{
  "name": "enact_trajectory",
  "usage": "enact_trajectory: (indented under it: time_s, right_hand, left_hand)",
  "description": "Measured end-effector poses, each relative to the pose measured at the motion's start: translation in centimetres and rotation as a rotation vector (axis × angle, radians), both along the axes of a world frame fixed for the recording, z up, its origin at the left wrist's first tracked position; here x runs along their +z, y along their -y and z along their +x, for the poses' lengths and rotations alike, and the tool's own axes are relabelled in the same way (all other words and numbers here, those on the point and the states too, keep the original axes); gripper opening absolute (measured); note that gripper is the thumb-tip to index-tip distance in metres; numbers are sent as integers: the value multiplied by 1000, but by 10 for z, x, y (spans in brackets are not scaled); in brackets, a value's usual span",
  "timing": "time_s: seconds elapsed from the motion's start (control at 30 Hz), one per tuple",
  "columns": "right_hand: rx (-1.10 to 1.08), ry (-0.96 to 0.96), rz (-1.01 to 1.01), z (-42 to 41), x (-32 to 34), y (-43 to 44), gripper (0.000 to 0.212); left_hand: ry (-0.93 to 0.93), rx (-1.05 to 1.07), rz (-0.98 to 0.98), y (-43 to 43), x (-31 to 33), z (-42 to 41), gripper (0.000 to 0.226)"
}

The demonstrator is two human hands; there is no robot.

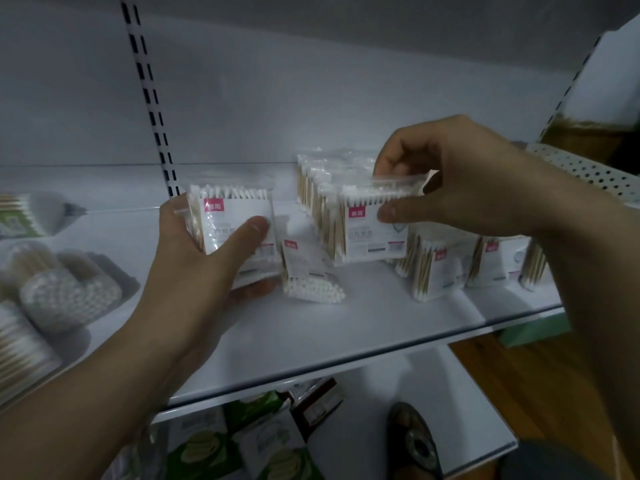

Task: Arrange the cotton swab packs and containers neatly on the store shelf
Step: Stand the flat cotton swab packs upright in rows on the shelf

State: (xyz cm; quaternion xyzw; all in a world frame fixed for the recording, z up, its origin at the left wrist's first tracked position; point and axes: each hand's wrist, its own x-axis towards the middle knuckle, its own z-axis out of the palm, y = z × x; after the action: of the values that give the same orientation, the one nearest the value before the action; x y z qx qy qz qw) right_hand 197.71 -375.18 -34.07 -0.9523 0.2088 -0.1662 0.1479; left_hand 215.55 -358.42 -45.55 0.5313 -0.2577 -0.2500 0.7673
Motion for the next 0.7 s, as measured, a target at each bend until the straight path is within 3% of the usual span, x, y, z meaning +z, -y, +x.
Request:
enact_trajectory:
  time_s: [0.13, 0.4, 0.53, 0.7]
  right_hand:
    - [-21, -89, -105, 4, -17, 8, 26]
    - [-93, -78, -267, 10, -33, 14, 30]
    - [-118, -124, -345, 13, -30, 8, 51]
    - [49, -127, -332, 24, -26, -24, 62]
  left_hand:
    - [-12, -10, -4, 0, -1, 1, 46]
    - [-2, -18, 7, 0, -2, 1, 45]
    - [4, -32, 10, -2, -1, 1, 46]
    - [-2, -13, 26, -6, 1, 2, 46]
